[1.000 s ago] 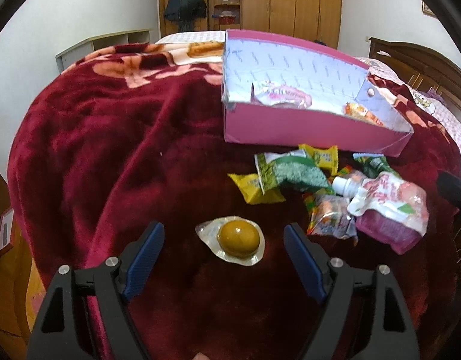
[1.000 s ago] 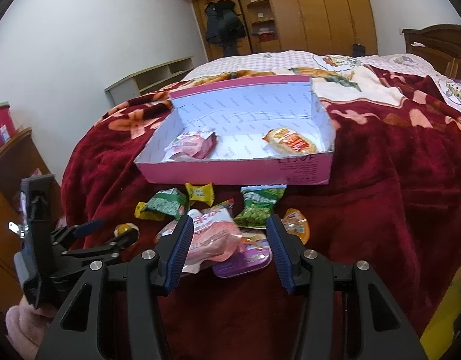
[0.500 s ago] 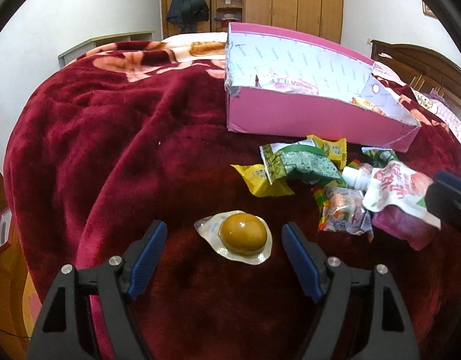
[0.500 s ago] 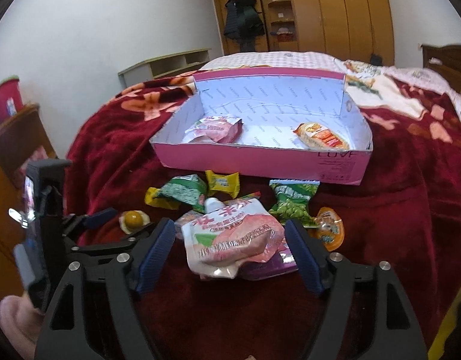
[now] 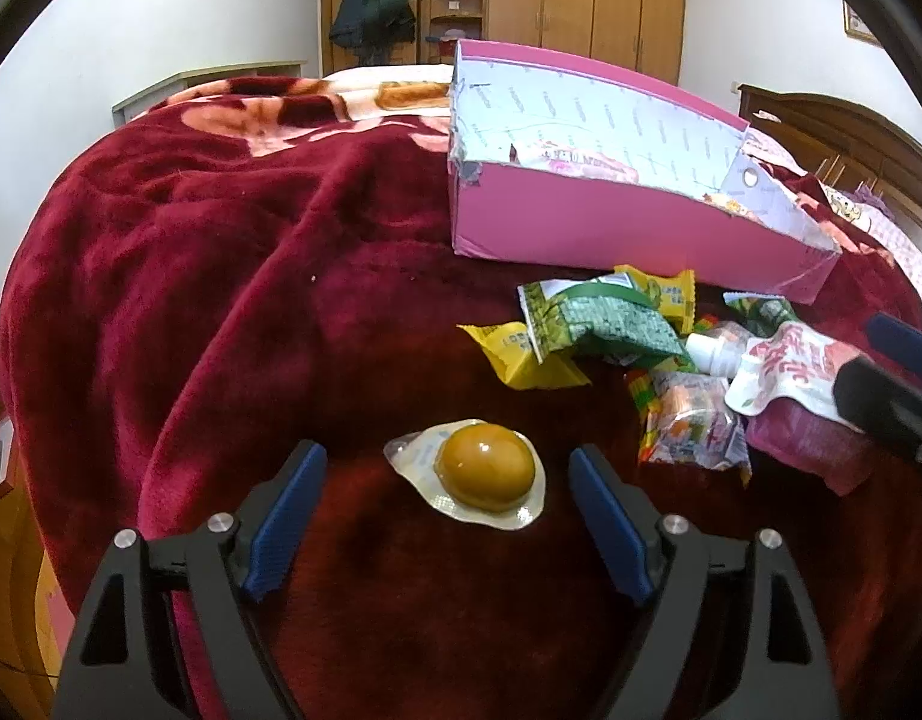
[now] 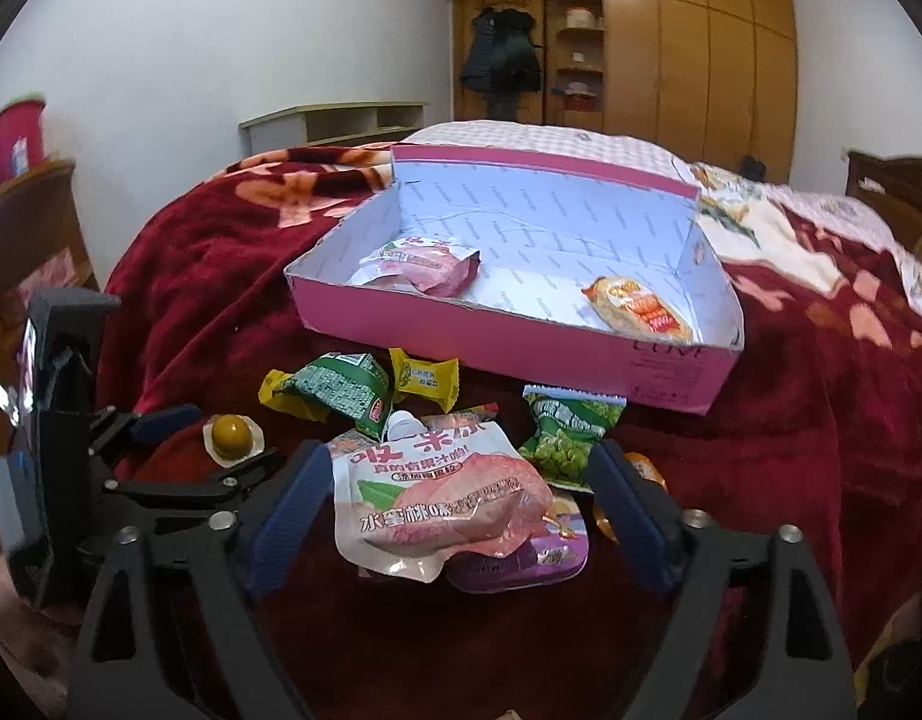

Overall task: Organize snacks
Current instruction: 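Grasp orange jelly candy with left tool while right tool grasps another peach pouch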

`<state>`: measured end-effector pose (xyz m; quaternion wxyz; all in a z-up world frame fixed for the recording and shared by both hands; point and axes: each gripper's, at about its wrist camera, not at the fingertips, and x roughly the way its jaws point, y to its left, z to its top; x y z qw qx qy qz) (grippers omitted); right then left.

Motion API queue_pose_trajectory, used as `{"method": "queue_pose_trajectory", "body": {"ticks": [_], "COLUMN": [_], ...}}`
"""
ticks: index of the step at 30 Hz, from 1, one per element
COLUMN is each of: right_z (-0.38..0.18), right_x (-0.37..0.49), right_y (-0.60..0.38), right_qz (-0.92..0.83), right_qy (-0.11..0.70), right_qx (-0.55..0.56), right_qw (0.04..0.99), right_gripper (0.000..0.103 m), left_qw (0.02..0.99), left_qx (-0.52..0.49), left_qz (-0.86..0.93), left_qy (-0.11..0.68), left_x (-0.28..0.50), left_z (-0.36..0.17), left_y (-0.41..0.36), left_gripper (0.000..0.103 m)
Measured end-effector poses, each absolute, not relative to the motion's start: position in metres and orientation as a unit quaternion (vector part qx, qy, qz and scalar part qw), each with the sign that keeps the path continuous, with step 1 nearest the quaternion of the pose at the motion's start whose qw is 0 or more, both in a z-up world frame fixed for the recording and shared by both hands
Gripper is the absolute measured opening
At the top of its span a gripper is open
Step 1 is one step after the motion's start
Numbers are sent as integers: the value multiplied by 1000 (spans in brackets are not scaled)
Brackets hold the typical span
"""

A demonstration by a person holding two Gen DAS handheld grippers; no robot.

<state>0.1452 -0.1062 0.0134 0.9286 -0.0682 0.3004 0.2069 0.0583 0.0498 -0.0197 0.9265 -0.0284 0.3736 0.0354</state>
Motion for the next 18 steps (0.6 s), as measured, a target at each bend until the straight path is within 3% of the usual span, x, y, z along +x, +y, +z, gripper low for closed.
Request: {"method": "queue_pose_trajectory", "body": {"ticks": [6, 11, 18], "right_z": [2, -5, -7], "right_x": [150, 154, 152], "right_y": [-100, -104, -105], "right_qz": [213, 224, 230], "right_qy": [317, 329, 327], "right_qx": [-71, -46, -29], "right_qw": [922, 916, 916], "right_gripper": [89, 85, 81], "left_qw": [930, 934, 933], "left_qx": [-17, -1, 5], "left_qz": [36, 42, 47], "left_qy": [365, 355, 357], "left_x": [57, 55, 51], "left_z": [-15, -13, -8], "left_y": [47, 43, 40], "left_gripper": [80, 52, 40]}}
